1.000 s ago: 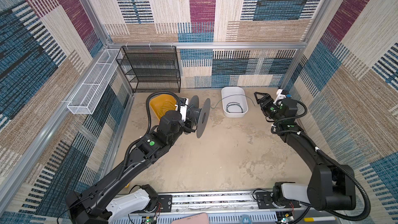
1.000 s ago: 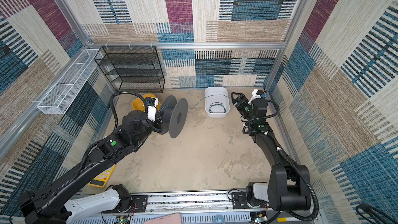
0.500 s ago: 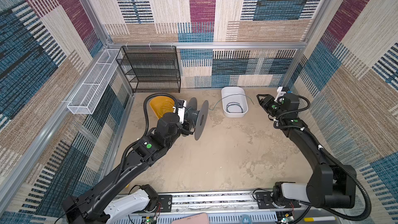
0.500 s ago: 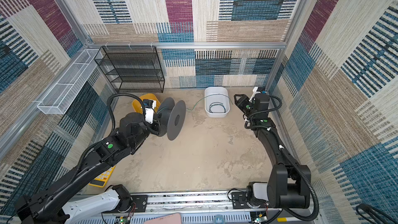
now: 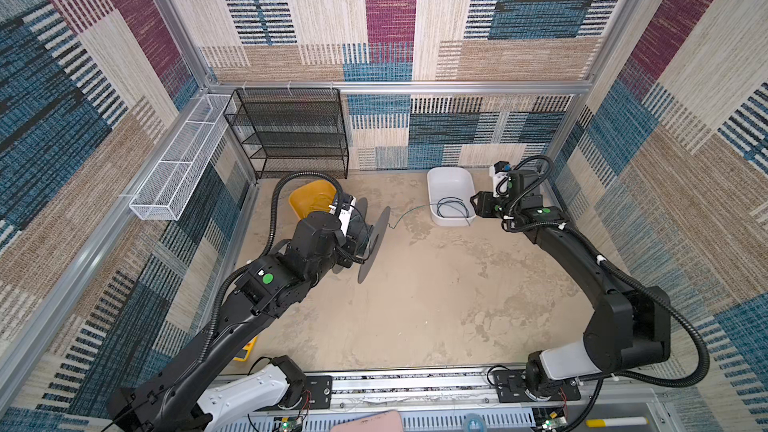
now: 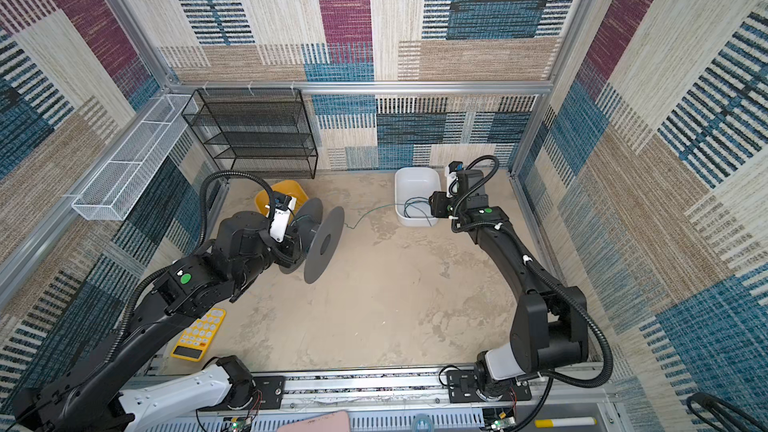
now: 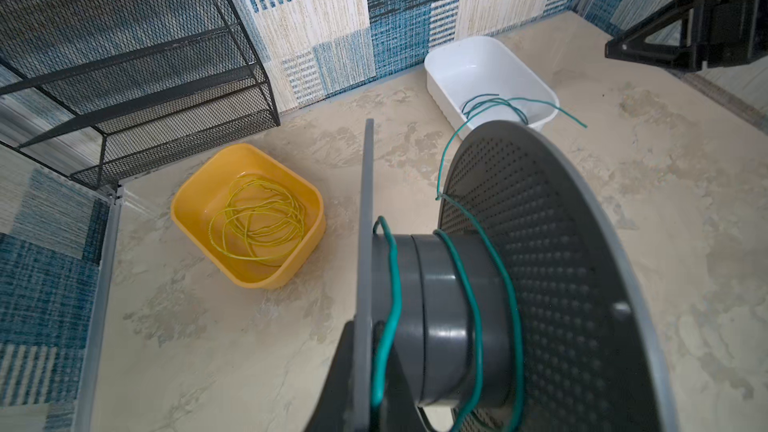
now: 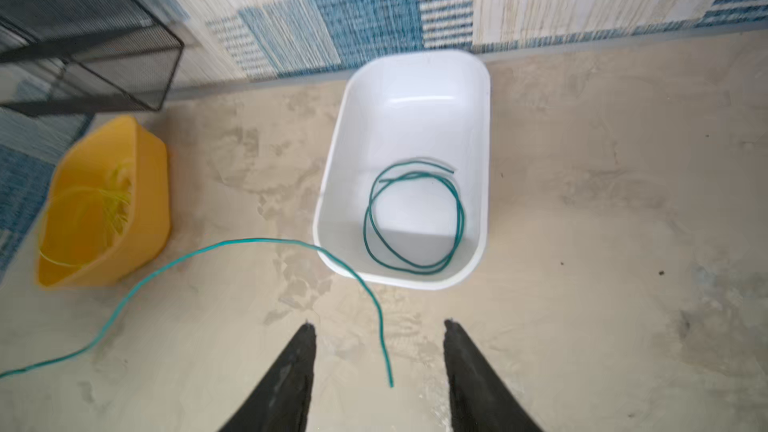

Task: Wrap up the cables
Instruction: 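Lower the right gripper to the green cable on the table and grasp it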

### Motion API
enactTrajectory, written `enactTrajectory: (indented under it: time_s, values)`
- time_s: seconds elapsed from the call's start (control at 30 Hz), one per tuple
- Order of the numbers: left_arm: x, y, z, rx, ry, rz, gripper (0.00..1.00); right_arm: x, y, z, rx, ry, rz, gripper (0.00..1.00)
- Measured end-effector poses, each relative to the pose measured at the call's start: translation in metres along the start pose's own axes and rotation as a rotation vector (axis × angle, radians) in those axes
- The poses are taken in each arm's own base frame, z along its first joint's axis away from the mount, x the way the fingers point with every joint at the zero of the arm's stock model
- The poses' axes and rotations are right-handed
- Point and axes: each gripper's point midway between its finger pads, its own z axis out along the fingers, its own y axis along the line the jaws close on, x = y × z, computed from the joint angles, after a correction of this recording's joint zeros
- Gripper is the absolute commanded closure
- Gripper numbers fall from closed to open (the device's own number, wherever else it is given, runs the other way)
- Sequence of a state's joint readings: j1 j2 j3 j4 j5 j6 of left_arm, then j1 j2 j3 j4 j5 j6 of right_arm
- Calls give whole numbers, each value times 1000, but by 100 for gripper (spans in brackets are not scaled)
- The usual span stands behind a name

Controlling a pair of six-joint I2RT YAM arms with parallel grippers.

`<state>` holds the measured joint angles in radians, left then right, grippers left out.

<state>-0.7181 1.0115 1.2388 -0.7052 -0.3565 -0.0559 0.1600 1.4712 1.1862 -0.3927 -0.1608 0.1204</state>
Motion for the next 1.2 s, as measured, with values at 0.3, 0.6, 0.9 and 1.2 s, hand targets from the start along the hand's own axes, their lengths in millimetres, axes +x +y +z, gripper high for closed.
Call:
enactTrajectory:
  time_s: [0.3,0.6,0.9,1.2]
  values:
    - [3,1,-13,22,47,50,100,35,27,12,-84,119,-151,45]
    - [3,1,-16,31,52,76,100,107,39,18,-76,276,-158,47]
    - [5,0,-19,44,60,79,100,110,27,23,-4,287,-140,62]
    - [3,0,-21,44,59,82,100,116,23,36,13,308,-127,74]
